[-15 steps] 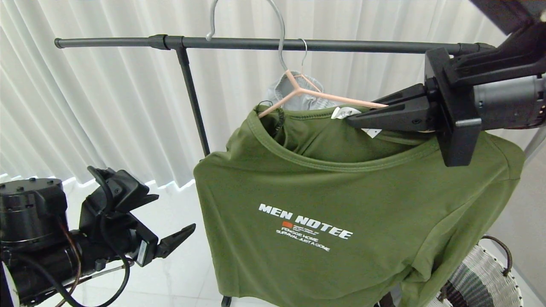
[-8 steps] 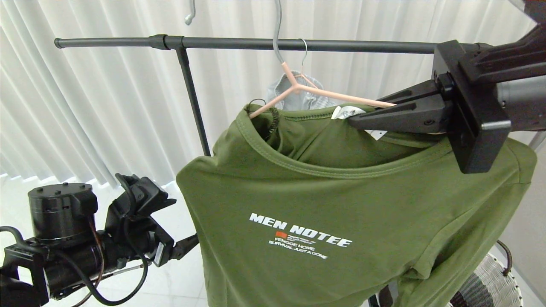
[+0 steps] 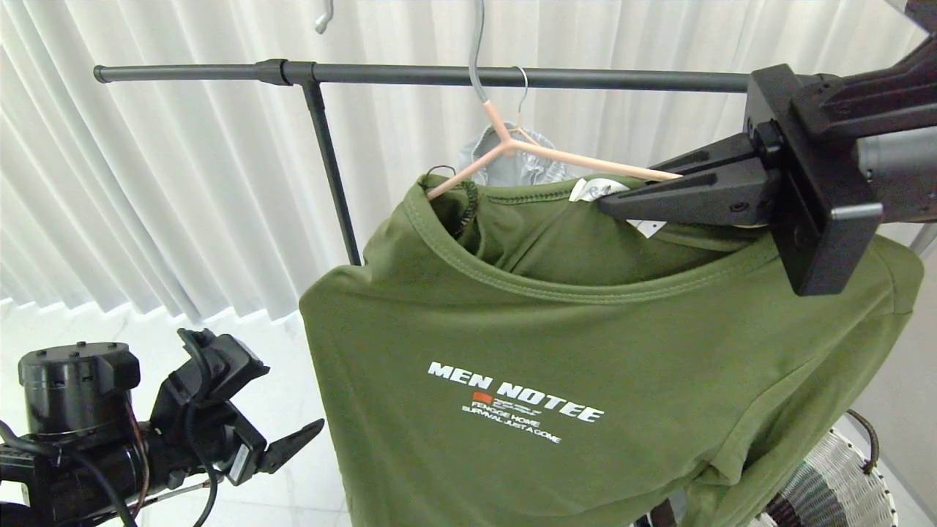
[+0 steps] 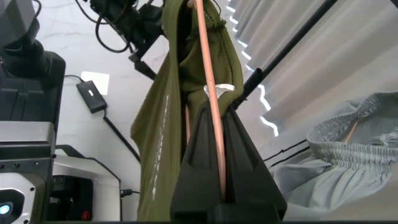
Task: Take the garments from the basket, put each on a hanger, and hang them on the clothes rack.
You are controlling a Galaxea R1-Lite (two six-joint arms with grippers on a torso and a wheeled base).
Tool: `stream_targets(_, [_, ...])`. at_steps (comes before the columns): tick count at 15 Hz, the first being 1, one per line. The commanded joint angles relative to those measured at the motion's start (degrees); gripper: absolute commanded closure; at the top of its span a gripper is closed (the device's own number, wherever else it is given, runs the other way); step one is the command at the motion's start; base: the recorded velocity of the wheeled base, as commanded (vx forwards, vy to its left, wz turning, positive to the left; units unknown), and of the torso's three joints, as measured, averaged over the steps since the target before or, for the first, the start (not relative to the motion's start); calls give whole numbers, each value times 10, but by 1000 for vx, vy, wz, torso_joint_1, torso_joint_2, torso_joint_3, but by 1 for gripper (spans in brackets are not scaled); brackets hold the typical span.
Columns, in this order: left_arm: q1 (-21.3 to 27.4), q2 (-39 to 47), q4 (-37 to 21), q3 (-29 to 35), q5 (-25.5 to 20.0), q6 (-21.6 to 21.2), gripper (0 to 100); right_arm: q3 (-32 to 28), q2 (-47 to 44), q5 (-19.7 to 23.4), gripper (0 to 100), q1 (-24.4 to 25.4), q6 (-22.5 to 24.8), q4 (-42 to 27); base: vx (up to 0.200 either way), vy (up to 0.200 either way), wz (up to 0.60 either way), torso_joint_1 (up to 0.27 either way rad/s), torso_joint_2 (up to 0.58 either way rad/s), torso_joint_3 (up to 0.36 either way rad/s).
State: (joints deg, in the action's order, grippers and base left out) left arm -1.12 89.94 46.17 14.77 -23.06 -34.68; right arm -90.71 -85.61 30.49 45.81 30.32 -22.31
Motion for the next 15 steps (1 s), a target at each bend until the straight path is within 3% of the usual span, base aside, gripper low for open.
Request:
stream_targets(1, [-34,27,0,-13,2,-38,0,-2,0,0,100,2,0,0,0,0,0,0,0,0])
stream_targets(8, [4,36,0,-10,-66,-43,0,0,4,-1,100,23,-3,1,0,0,0,0,0,0])
stream_targets(11, [15,32,0,4,-71,-23,0,0,4,-1,100,24,-3,1,0,0,0,0,0,0])
stream_targets(15, [69,7,4,2,-105,10,0,1,4,-2,100,24,-3,1,0,0,0,0,0,0])
